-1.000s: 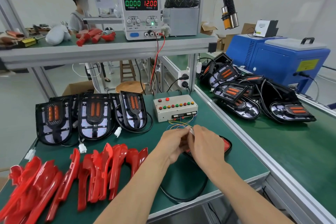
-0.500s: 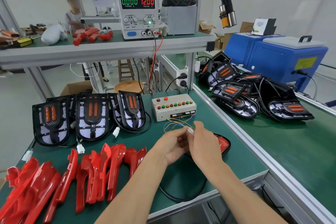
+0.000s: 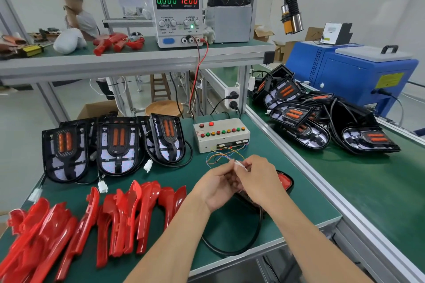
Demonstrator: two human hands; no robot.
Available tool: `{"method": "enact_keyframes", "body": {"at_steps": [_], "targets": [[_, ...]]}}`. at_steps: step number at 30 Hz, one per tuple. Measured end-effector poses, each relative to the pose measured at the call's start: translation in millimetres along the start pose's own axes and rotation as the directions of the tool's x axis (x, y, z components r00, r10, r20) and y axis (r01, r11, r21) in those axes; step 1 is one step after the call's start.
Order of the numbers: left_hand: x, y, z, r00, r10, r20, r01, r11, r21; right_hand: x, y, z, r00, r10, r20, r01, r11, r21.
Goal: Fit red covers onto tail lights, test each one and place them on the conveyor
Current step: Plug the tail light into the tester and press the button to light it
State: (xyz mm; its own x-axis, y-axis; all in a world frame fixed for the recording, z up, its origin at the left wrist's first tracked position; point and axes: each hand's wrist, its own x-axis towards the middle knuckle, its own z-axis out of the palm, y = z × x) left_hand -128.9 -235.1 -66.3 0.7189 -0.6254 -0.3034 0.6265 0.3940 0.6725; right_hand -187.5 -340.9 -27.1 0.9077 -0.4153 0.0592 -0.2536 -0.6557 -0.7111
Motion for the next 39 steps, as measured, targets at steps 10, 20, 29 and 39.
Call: {"method": "enact_keyframes", "body": {"at_steps": [10, 20, 29, 39], "targets": [[-3, -7, 13, 0.994, 0.062, -0.091, -0.059, 0.998, 0.035, -3, -2, 5, 0.997, 0.013, -0.072, -0.013, 1.0, 0.004], [1, -1, 13, 0.978, 0.078, -0.195, -0.052, 0.989, 0.136, -13, -2, 7, 0.989, 0.004, -0.149, 0.008, 0.997, 0.078], [6, 4, -15, 0.814, 0.375, -0.443, -0.15, 0.874, 0.463, -48, 50, -21, 0.993, -0.094, -0.067, 0.092, 0.995, -0.024], [-6, -12, 3, 0.76, 0.65, 0.021, -0.164, 0.16, 0.973, -38, 79, -61, 0.987, -0.145, -0.064, 0.111, 0.92, -0.376]]}}
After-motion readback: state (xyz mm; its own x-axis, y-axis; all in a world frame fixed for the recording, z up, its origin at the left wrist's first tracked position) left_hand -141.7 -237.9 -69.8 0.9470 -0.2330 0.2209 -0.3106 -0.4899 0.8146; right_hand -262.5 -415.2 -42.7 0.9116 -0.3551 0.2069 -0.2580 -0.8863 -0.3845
